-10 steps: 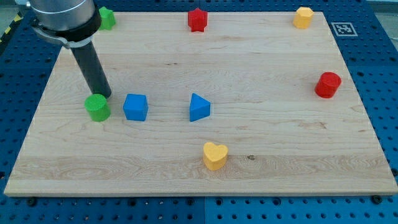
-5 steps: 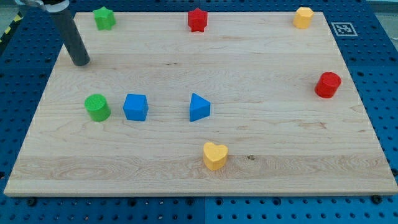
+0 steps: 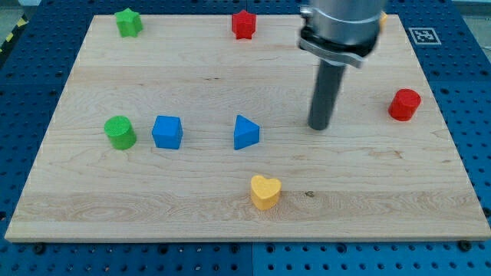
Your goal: Arrange the blue blocks and green circle in a horizontally
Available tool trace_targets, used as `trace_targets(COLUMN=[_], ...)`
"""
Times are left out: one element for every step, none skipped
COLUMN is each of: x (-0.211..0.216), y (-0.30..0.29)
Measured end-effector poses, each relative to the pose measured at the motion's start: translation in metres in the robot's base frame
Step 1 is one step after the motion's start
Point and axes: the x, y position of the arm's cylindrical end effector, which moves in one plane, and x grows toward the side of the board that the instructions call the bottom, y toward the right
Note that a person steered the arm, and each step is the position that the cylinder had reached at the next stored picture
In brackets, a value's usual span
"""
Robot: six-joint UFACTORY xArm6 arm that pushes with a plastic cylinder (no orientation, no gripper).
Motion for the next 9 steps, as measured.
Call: trace_targets(x=[0.021, 0.024, 0.024, 0.024, 0.024, 0.024, 0.024, 0.024, 0.024], y=[-0.003, -0.029, -0.053, -0.069, -0.073, -0.073, -0.077, -0.088, -0.088])
